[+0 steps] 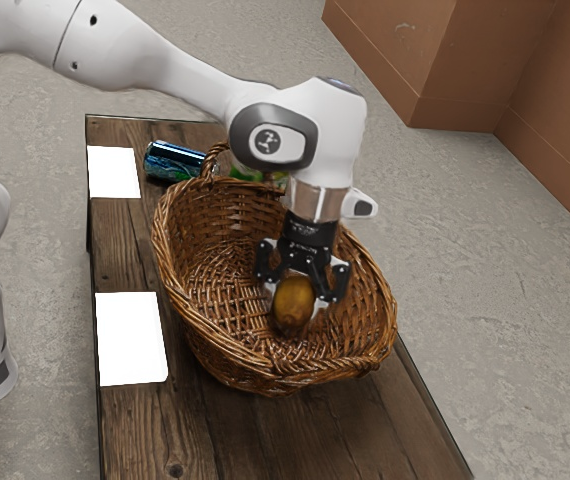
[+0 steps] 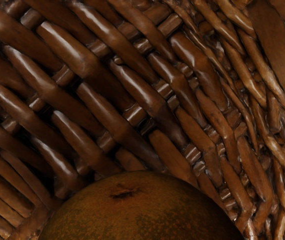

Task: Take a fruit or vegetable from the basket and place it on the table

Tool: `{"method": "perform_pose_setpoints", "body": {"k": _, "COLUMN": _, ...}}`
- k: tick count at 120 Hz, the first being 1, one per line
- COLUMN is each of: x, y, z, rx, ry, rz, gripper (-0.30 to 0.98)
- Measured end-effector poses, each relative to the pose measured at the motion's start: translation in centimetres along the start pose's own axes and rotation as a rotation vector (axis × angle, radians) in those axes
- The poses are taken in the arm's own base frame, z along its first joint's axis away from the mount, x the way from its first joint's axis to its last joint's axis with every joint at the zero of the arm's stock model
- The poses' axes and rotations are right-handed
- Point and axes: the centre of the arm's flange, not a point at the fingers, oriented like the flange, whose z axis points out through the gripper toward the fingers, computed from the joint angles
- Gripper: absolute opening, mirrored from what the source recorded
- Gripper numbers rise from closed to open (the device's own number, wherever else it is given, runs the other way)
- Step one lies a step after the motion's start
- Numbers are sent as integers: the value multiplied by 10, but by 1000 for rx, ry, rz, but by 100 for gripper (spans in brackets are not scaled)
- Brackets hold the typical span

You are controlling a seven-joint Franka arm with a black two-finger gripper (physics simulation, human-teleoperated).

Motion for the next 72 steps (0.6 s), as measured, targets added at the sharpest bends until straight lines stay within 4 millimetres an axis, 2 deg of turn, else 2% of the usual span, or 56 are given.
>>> {"method": "perform_pose_setpoints", "body": {"k": 6, "x": -14, "y": -6, "z": -28, "rx": -47, "ry": 23, "rz": 7, "gripper": 29}}
{"method": "perform_pose_setpoints", "body": {"k": 14, "x": -53, "y": -14, "z": -67, "rx": -121, "ry": 27, "rz": 39, "gripper": 30}}
{"method": "perform_pose_setpoints", "body": {"k": 23, "x": -130, "y": -36, "z": -101, "rx": -185, "ry": 31, "rz": 126, "gripper": 30}}
{"method": "perform_pose_setpoints", "body": {"k": 30, "x": -189, "y": -58, "z": -117, "rx": -220, "ry": 53, "rz": 181, "gripper": 30}}
{"method": "perform_pose_setpoints", "body": {"k": 34, "x": -224, "y": -66, "z": -118, "rx": -224, "ry": 60, "rz": 210, "gripper": 31}}
{"method": "perform_pose_setpoints", "body": {"k": 39, "x": -257, "y": -71, "z": -113, "rx": -220, "ry": 55, "rz": 227, "gripper": 31}}
{"method": "perform_pose_setpoints", "body": {"k": 46, "x": -289, "y": -74, "z": -103, "rx": -203, "ry": 32, "rz": 224, "gripper": 30}}
{"method": "perform_pose_setpoints", "body": {"k": 64, "x": -314, "y": -55, "z": -61, "rx": -117, "ry": -57, "rz": 147, "gripper": 30}}
{"method": "perform_pose_setpoints", "body": {"k": 72, "x": -316, "y": -42, "z": -47, "rx": -89, "ry": -82, "rz": 108, "gripper": 29}}
